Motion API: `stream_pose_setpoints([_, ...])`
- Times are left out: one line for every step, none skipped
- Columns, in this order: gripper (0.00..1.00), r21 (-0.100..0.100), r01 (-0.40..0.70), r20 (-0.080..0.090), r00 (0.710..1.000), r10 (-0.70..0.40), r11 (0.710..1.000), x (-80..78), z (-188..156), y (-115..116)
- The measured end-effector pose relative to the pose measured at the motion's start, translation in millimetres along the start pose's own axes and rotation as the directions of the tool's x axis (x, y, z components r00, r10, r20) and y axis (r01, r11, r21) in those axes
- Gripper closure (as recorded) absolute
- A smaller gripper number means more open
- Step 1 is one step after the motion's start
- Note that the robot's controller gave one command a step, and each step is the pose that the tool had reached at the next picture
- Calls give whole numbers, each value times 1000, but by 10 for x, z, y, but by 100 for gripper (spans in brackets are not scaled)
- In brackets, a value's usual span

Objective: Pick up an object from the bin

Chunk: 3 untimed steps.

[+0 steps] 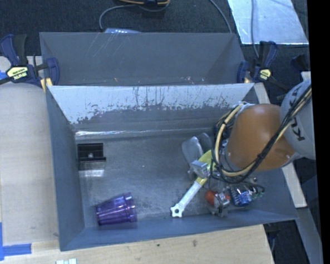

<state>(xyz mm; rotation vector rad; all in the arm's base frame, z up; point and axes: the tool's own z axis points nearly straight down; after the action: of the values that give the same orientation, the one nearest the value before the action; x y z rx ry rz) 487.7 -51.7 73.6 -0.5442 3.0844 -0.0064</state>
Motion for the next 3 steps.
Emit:
stream_pose_setpoints([100, -4, 60, 2, 998, -60, 998, -147, 32, 262])
stream_pose_setpoints([100, -4, 59, 2, 998, -59, 998, -147, 33, 261])
stream_pose_setpoints([100, -2, 62, 9, 998, -62, 998, -180, -68, 335])
